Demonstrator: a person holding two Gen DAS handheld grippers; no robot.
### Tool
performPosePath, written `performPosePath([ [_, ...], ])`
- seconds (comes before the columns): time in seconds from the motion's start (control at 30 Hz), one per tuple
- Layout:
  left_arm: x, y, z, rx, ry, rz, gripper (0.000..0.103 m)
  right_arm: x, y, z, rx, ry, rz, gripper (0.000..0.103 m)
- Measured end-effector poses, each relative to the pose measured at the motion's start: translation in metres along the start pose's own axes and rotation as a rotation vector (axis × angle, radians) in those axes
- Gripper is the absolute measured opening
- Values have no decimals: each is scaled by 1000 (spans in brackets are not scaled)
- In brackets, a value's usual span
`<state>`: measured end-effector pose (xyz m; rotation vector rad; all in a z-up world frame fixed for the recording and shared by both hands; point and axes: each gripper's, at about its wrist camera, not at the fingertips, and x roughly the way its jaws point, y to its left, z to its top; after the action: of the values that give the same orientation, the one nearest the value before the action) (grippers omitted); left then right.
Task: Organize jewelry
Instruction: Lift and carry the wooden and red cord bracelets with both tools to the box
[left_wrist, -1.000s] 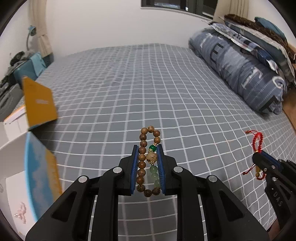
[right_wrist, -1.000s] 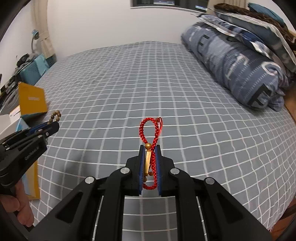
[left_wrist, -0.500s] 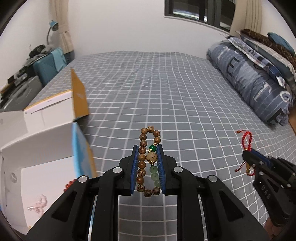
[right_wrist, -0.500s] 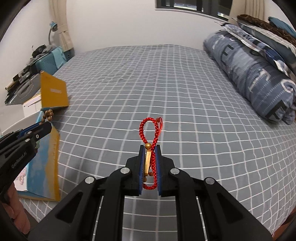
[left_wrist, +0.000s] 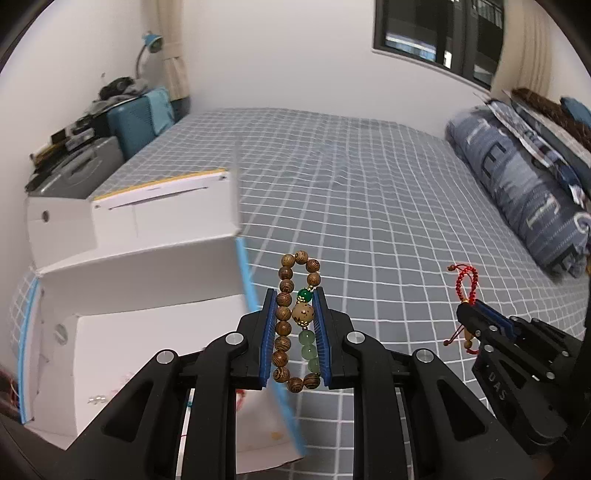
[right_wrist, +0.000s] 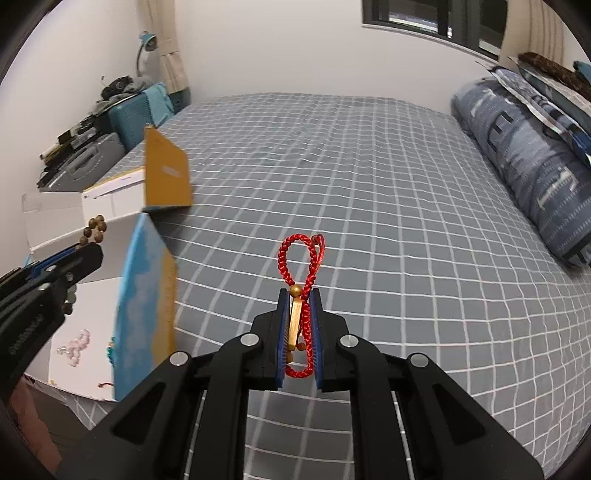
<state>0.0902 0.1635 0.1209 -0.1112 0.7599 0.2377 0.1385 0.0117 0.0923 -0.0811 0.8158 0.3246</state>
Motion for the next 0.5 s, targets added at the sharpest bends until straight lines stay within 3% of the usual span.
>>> performPosePath([
  [0.27, -26, 62, -14, -63, -27, 69, 19, -7, 66, 1, -71, -17, 83, 10],
  [0.5, -27, 123, -34, -132, -1, 142, 19, -9, 126, -2, -140, -29, 143, 10],
])
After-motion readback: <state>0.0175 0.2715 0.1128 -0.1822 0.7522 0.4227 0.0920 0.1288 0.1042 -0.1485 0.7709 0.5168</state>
